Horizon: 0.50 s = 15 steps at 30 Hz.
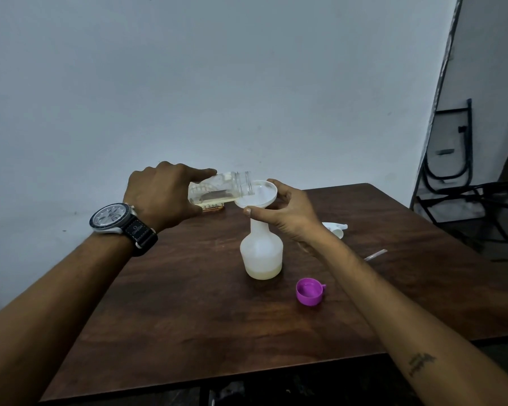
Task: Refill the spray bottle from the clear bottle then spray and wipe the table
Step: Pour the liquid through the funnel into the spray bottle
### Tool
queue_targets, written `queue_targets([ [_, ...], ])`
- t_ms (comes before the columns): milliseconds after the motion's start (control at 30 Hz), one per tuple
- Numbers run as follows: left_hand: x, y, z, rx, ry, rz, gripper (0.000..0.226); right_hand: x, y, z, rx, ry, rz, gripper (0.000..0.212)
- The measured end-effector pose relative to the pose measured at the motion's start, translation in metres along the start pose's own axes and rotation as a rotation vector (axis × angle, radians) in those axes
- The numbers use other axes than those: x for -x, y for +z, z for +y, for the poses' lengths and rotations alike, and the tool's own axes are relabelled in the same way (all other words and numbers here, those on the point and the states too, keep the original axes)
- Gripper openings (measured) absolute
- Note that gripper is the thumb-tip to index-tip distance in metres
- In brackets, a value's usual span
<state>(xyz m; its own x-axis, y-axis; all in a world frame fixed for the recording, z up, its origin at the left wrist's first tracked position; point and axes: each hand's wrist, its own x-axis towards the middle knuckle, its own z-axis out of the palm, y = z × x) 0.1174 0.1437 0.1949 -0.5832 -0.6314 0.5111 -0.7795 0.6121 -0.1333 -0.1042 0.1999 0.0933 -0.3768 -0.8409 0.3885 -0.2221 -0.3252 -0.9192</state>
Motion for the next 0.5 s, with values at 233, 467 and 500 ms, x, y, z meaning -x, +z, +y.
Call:
queue_targets([
  [233,0.0003,-0.0016,0.0006,-0.015,-0.007,-0.031,0.075,0.0022,-0.0006,-0.002,-0.008,-0.01,-0.013,0.045],
  [467,-0.0001,-0.0026,0.0014,-0.024,-0.008,-0.026,0.07,0.0037,-0.0002,-0.0046,0.001,-0.005,-0.001,0.043],
  [500,0.0001,-0.0029,0.0015,-0.024,-0.008,-0.031,0.071,0.0032,-0.0004,-0.0044,0.0,-0.006,0.001,0.043],
])
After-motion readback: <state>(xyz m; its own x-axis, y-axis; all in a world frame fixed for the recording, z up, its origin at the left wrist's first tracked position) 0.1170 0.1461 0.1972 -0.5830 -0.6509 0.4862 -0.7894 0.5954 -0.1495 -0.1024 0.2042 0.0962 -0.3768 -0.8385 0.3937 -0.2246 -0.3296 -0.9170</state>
